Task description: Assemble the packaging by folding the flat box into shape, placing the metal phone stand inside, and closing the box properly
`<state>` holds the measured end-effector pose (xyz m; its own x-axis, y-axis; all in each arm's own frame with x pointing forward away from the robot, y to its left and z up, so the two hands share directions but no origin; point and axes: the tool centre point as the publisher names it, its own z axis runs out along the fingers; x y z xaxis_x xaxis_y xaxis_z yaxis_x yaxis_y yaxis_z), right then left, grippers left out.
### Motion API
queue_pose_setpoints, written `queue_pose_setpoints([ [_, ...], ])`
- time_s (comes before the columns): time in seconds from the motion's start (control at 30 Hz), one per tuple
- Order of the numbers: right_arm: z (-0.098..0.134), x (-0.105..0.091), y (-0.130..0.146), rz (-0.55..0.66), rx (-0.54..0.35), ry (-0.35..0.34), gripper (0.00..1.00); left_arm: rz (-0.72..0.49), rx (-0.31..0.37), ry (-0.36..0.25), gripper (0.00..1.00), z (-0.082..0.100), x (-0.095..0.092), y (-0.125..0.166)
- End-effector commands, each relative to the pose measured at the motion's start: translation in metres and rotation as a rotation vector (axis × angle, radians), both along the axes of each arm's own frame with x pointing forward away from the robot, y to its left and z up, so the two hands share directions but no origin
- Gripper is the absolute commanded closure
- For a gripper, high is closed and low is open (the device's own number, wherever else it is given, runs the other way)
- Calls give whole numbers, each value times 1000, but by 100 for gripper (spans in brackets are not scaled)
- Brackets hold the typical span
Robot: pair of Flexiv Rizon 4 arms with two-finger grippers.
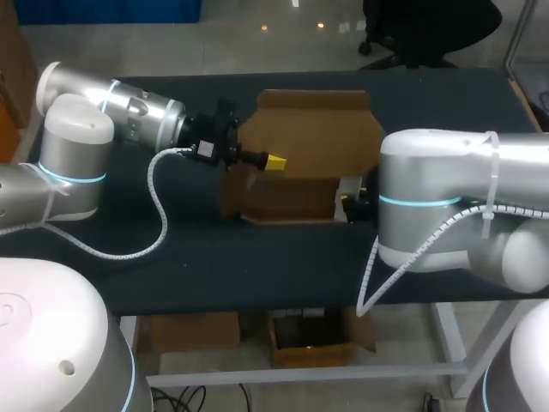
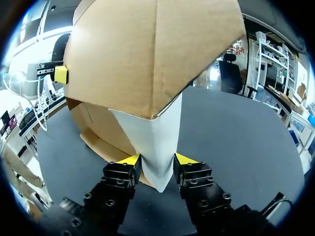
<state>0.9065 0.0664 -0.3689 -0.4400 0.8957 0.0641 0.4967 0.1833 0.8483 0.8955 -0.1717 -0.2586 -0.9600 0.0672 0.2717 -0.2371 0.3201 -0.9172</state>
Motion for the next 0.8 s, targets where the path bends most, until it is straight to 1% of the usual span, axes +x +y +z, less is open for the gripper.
queue_pose_setpoints([
  [0.03,-5,5,5,-122,-63,-32,61,-4,1,1,100,-4,-1,-1],
  [0.3,-6,9,2,-138,-63,-30,64,-4,1,1,100,-4,-1,-1],
  [0.8,-7,15,2,-146,-66,-32,65,-4,1,1,100,-4,-1,-1],
])
